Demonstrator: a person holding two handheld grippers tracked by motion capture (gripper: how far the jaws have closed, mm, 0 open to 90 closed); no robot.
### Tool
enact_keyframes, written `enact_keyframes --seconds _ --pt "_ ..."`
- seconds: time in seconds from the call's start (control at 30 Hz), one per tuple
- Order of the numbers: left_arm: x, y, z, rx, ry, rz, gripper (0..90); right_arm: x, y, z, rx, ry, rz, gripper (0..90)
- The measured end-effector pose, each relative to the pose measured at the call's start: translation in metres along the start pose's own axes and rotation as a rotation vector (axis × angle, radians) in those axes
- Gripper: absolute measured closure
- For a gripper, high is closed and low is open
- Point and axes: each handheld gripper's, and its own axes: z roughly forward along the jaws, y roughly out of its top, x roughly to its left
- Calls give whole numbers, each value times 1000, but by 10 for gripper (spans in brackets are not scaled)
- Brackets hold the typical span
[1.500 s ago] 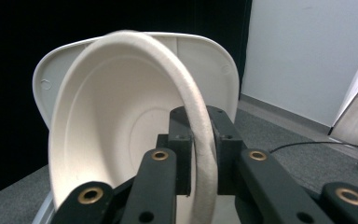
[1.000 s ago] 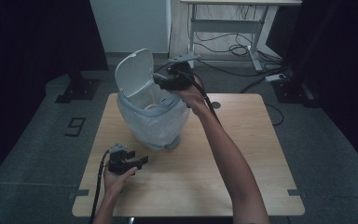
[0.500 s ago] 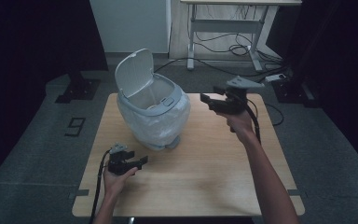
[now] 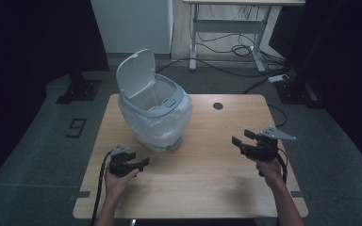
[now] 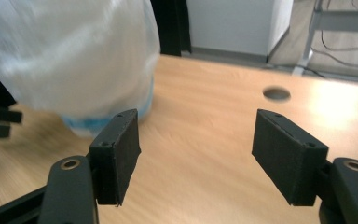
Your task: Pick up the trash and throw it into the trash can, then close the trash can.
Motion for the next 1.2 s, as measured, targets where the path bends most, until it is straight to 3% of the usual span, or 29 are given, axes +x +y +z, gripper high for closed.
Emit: enact_keyframes --seconds 0.3,0.57,0.7,0.93,1.07,1.2 --pt "0 0 -1 -19 -2 2 241 -8 -43 -6 61 -32 13 317" --pt "-6 7 -10 -67 -9 26 211 -10 -51 -9 64 -52 14 322" --pt "-11 12 -17 -95 -13 38 202 -14 -56 -12 69 -61 39 329" --pt "-21 30 -30 -135 -31 69 187 -18 -72 -15 100 -70 64 327" --pt "-20 42 -35 -138 -35 83 184 -22 -76 -16 111 -76 83 327" --pt "-17 57 -48 -171 -40 83 183 -27 -79 -15 117 -80 104 327"
